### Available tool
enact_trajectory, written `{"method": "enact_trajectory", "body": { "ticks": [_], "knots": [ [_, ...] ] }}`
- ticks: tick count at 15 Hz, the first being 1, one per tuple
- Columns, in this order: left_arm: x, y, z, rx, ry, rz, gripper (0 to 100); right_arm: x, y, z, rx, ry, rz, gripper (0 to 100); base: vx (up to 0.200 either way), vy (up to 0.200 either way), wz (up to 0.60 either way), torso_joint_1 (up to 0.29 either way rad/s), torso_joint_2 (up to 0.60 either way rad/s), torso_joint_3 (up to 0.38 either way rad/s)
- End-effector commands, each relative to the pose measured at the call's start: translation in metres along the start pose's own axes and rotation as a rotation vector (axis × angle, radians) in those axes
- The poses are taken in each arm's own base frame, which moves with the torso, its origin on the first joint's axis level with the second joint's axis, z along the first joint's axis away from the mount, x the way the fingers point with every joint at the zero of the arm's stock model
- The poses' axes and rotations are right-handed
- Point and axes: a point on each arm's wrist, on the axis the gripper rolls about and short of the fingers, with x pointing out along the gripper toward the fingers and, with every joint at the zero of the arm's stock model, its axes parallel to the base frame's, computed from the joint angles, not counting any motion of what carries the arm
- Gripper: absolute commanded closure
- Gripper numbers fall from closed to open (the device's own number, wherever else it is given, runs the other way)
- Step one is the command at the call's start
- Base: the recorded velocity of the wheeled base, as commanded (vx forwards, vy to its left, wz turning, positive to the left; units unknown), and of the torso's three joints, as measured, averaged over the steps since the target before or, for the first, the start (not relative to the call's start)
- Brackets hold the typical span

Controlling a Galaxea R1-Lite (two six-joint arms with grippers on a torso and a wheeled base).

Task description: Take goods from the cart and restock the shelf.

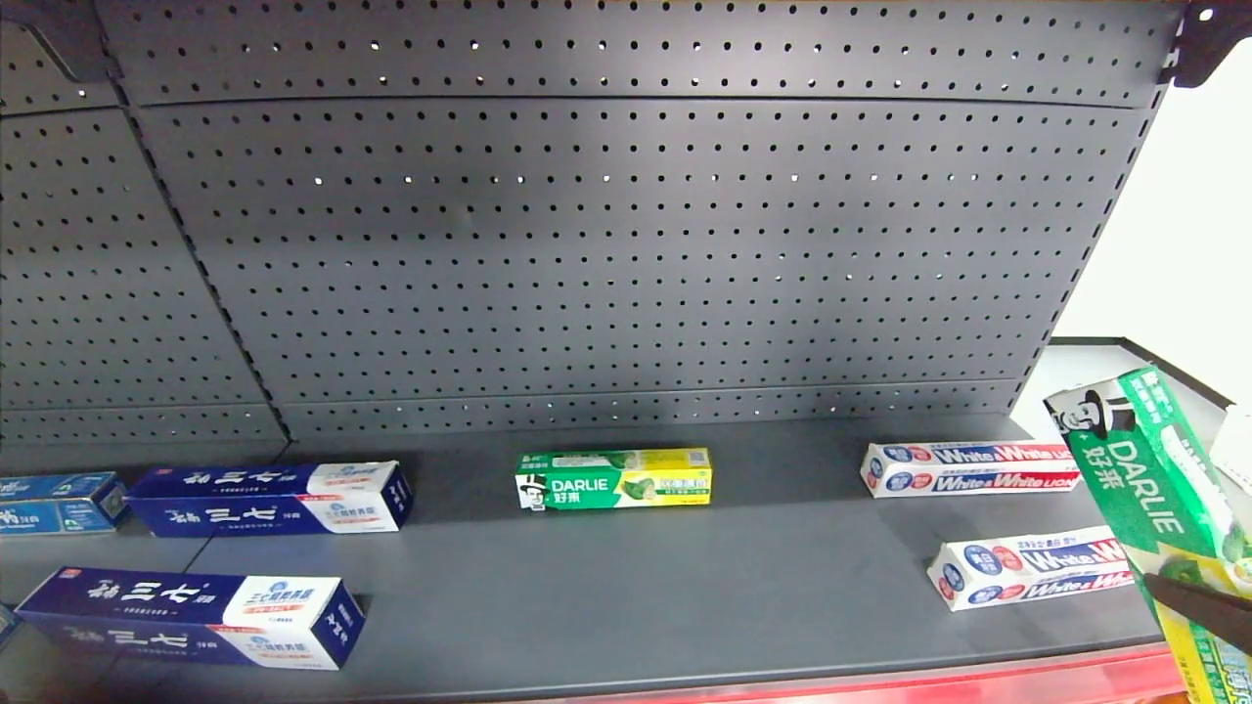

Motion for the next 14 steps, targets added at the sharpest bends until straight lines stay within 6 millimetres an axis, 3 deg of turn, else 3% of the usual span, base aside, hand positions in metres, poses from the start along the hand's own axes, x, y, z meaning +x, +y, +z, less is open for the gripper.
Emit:
{"method": "enact_trajectory", "body": {
  "ticks": [1,4,12,14],
  "knots": [
    [0.037,0.003,0.024,0.016,0.097,-0.115,0,0.002,0.000,0.002,0.004,0.002,-0.008,100,0.000,0.000,0.00,0.000,0.00,0.000],
    [0.060,0.002,0.025,0.015,0.163,-0.144,0,0.000,-0.002,0.012,0.008,-0.018,-0.026,100,0.000,0.000,0.00,0.000,0.00,0.000],
    [0.132,-0.018,0.056,0.078,0.271,-0.375,0,-0.001,-0.001,0.008,-0.017,-0.015,0.025,100,0.000,0.000,0.00,0.000,0.00,0.000],
    [0.151,-0.020,0.061,0.207,0.344,-0.421,0,-0.003,-0.001,0.005,-0.015,-0.018,0.026,100,0.000,0.000,0.00,0.000,0.00,0.000]
  ]
}}
